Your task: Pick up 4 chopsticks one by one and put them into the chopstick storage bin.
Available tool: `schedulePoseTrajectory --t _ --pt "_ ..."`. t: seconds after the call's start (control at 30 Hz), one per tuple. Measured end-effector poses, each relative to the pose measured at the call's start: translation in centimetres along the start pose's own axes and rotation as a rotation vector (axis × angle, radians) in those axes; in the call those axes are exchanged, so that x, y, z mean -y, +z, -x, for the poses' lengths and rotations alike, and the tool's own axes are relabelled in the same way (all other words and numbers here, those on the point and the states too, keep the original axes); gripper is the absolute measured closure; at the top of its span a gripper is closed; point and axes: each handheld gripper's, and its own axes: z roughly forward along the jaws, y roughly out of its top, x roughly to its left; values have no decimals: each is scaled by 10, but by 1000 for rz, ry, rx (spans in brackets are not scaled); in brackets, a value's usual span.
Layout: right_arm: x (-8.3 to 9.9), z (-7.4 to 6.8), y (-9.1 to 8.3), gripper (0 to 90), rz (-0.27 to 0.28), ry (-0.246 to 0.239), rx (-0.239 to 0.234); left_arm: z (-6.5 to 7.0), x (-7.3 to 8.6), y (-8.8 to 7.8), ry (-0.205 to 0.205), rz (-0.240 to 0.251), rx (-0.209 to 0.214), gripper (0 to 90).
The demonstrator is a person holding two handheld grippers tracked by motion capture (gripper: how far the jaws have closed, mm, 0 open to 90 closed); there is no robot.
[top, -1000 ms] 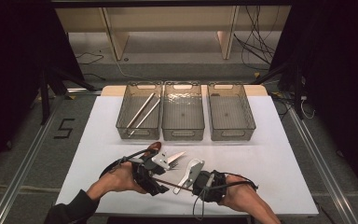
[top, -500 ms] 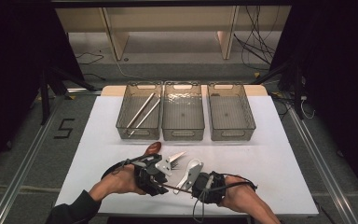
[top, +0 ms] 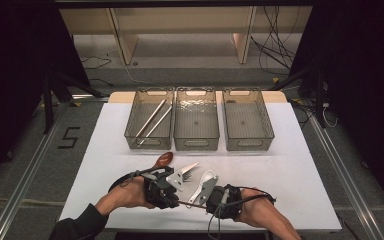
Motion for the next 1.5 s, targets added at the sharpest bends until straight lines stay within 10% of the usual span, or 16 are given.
schedulePoseTrajectory --t 0.3,0.5,0.93,1.5 --pt "4 10 -4 754 41 87 74 -2 5 -2 4 29 20 832" --pt "9 22 -18 578 142 228 126 -12 12 -8 -77 63 -26 833" --pt "17 25 -18 381 222 350 171 -30 25 -28 -254 147 -161 832" --pt "28 31 -9 316 215 407 166 -55 47 -60 -442 287 -309 832"
